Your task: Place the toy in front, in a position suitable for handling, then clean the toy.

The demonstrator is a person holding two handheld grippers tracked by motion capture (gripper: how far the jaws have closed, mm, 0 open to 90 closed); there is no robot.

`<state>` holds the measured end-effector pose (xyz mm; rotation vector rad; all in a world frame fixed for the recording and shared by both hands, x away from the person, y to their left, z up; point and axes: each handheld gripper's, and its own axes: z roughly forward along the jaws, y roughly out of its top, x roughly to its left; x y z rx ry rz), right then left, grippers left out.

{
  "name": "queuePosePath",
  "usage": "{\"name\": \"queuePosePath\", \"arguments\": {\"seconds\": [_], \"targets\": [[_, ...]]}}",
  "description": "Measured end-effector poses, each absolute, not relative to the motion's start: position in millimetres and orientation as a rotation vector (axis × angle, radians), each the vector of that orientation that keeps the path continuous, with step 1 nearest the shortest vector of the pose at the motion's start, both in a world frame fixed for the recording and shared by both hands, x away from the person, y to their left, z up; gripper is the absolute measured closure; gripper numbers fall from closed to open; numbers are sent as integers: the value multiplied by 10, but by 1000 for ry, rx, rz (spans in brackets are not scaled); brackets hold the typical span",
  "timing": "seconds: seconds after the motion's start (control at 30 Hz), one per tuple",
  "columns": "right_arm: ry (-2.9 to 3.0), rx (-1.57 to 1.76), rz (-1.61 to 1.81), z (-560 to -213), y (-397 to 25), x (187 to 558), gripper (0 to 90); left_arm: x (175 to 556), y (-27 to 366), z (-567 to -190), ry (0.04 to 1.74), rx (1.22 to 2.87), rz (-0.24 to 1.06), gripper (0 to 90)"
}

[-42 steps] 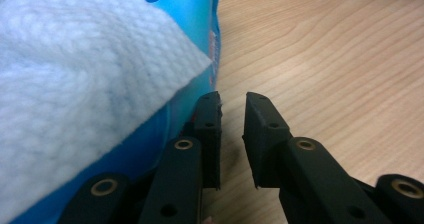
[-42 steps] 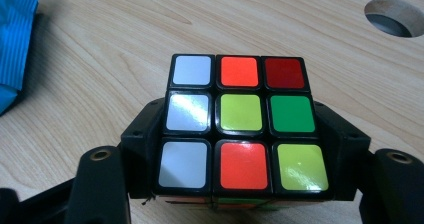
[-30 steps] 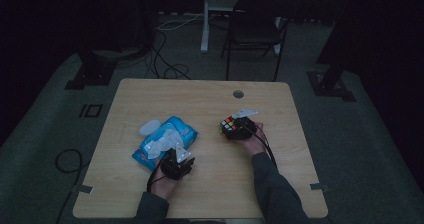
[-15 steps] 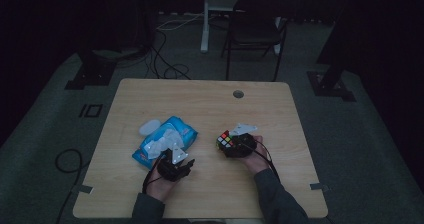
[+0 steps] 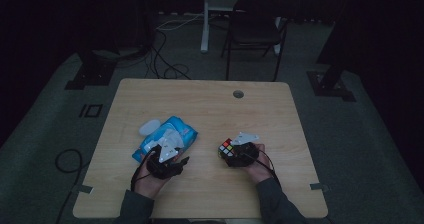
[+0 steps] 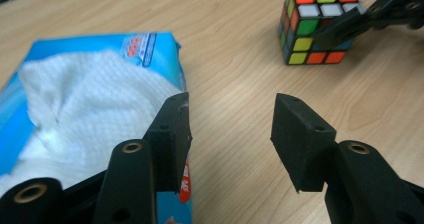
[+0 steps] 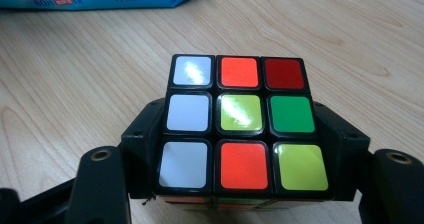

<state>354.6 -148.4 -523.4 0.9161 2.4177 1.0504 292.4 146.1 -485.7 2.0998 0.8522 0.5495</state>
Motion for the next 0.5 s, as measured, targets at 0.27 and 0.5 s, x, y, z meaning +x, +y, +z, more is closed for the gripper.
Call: {"name": "queuePosePath", "arguments": {"seconds": [0.27, 0.5], "targets": [[2423, 922, 1053, -5255, -1486, 3556, 338, 2959, 1579, -4754, 854, 2123, 581, 484], [2421, 944, 1075, -5267, -1504, 3561, 338, 3034, 1687, -4685, 873, 2169, 658, 481]]}}
